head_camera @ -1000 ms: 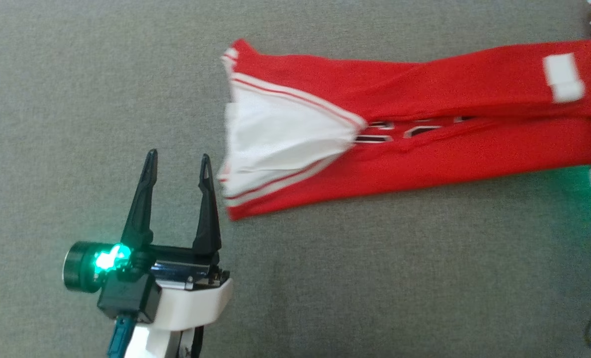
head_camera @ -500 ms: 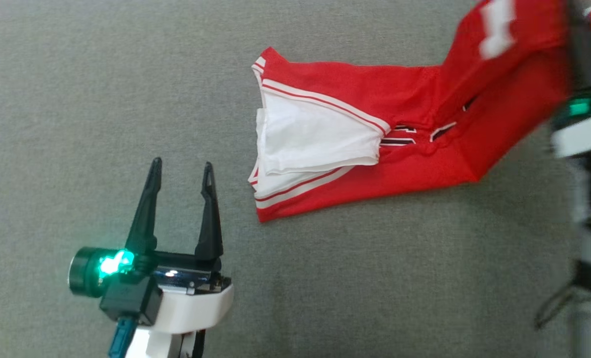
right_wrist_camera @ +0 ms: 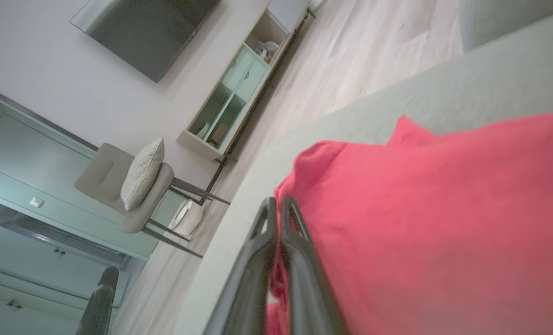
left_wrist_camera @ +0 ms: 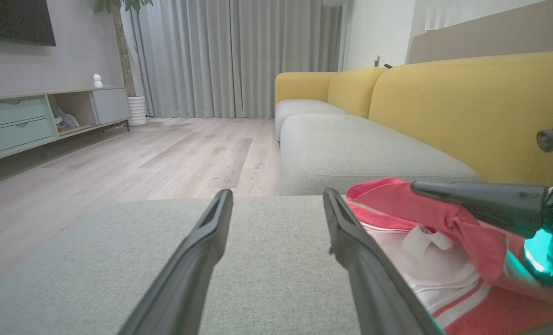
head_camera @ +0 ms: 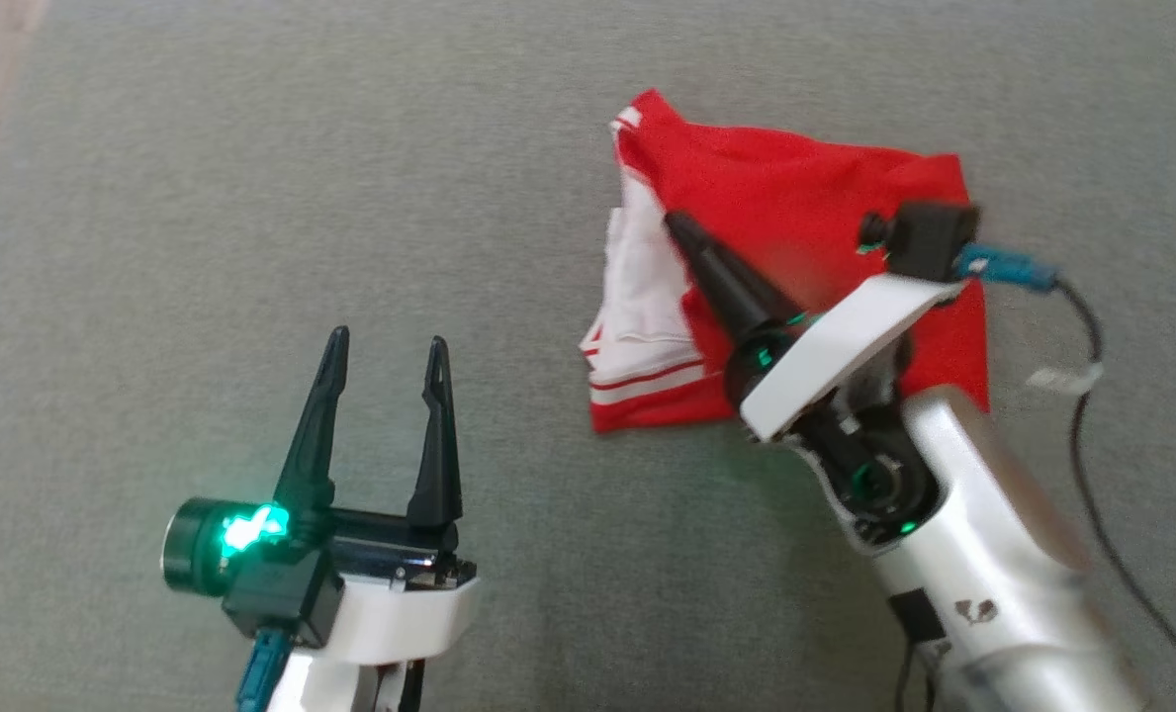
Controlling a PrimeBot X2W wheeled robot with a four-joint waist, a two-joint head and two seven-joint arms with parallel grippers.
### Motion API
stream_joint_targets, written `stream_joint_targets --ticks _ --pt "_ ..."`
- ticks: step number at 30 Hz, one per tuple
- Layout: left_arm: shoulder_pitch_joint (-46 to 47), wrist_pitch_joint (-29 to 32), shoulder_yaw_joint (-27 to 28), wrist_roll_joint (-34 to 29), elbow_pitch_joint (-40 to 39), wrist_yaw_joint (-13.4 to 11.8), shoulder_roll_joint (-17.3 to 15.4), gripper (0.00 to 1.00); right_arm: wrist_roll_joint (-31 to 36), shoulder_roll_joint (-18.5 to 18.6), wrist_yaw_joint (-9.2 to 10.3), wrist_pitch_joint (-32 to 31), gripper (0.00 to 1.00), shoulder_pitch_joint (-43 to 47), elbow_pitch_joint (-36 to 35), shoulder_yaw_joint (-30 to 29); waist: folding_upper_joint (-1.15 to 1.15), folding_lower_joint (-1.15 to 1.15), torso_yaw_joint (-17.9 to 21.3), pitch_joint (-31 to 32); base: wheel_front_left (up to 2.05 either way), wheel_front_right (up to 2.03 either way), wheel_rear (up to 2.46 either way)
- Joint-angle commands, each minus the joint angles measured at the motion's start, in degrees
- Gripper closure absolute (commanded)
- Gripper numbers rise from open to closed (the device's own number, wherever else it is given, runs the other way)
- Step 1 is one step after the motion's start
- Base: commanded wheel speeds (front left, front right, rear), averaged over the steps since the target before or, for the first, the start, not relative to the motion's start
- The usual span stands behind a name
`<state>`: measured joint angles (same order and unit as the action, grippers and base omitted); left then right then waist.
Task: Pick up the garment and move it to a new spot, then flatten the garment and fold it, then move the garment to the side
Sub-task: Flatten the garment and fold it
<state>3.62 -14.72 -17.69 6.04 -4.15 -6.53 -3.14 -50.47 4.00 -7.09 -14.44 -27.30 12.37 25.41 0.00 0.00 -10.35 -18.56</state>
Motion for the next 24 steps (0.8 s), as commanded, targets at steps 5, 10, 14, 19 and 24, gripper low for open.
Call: stream_joint_targets --ticks 5,10,14,19,24 --pt "-0.2 -0.3 1.8 1.0 -1.5 -0.6 0.2 0.0 -5.9 -1.1 -0.4 8.4 0.0 -3.6 0.9 3.2 0.0 0.0 -1.2 2.0 0.0 0.0 0.0" --pt "-1.6 -0.3 2.7 1.2 -1.9 -1.1 0.2 0.0 0.0 -0.8 -0.4 15.3 0.0 -4.0 0.7 -3.4 0.0 0.0 1.0 5.3 0.0 0.0 0.0" --pt "-3.1 -0.3 3.5 1.0 -1.6 -1.2 0.2 0.0 6.5 2.8 -0.4 19.8 0.0 0.1 -0.8 -9.7 0.0 0.0 3.1 8.6 0.0 0.0 0.0" --pt "-5.8 -0.3 5.2 1.1 -0.5 -1.0 0.3 0.0 14.3 8.2 -0.4 26.9 0.0 9.4 -0.9 -12.0 0.0 0.0 5.3 13.4 0.0 0.0 0.0" --pt "-8.9 -0.3 6.7 1.0 0.8 -0.5 0.3 0.0 21.3 11.3 -0.4 29.2 0.0 17.1 0.6 -9.8 0.0 0.0 6.9 17.3 0.0 0.0 0.0"
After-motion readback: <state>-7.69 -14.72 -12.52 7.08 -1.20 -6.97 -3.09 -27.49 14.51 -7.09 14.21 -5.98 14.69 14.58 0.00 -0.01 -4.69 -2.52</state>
